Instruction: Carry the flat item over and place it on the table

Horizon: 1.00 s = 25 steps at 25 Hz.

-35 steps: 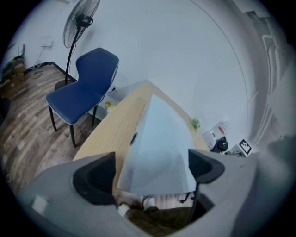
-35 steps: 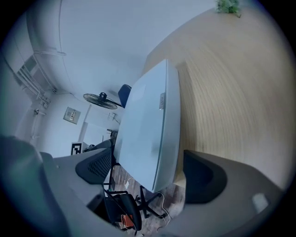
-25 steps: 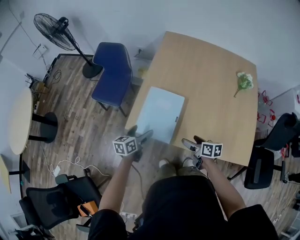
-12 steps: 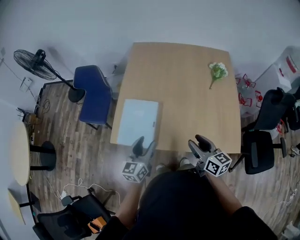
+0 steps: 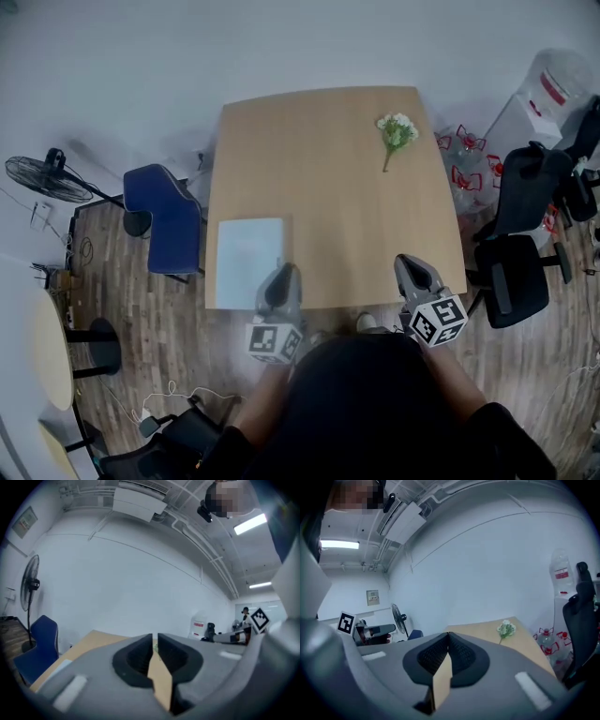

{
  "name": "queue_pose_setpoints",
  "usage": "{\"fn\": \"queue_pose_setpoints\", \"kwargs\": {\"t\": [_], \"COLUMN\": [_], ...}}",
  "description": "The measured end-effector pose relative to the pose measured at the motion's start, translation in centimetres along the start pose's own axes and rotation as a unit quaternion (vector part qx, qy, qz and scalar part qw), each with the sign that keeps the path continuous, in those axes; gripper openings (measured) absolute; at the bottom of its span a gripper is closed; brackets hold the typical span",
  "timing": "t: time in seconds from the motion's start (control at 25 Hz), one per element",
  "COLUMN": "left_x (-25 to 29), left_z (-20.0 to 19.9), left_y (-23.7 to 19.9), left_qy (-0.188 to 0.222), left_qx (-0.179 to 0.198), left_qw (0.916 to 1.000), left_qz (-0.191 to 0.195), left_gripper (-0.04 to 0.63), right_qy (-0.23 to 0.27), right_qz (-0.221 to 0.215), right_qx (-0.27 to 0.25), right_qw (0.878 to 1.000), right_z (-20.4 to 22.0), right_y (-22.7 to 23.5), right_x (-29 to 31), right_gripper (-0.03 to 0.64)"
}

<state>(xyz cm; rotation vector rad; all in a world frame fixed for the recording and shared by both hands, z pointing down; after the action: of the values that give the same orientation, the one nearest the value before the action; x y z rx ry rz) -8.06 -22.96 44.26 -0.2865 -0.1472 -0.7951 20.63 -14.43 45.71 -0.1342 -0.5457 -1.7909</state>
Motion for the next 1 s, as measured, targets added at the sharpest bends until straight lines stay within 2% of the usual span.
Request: {"fn": "queue_pose_setpoints", "kwargs": {"t": [0.08,0.2,0.4,0.88,1.0], "left_x": [0.9,2.2,3.6,3.9,3.6], "left_z": [-0.2,-0.1,0.0,1.9,2.0], "left_y": [0.3,1.1,2.3,3.9,4.0], "left_qy": [-0.007,-0.023,-0.024,-0.035,-0.031], "left_qx": [-0.005,-0.004,0.007,-0.005,-0.008], "left_qw": [0.9999,0.9995,0.9994,0.9978,0.9976], "left_qz": [-0.012,-0.019,-0.025,-0.056,-0.061], "left_gripper": [0.000,0.000,0.000,0.000,0.000], "right_qy": [0.006,0.015,0.019,0.007,0.005], "right_qz": [0.014,0.026,0.035,0.022,0.006], "right_qx": [-0.013,-0.030,-0.048,-0.063,-0.050], "right_qw": [1.000,0.999,0.998,0.998,0.999], "right_z": [-0.5,-1.1,-1.8,-0.8,-0.5], "right_y": [1.3,3.0,4.7,7.0,7.3], "right_x": [-0.4,-0.8,-0.9,-1.1,-0.7], "right_gripper": [0.000,0.000,0.000,0.000,0.000]}}
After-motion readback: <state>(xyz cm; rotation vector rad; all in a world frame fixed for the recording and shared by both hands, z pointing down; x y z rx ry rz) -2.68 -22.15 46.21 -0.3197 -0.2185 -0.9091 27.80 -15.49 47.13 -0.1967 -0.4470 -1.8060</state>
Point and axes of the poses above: the fingertips, and each gripper's own axes: x forward along the fingers, y to its right, z out of its underside, the point moved 8 cm from there along -x, backward along the fingers, and after that the axes turned 10 degrees about -y, right-handed, at the moved point
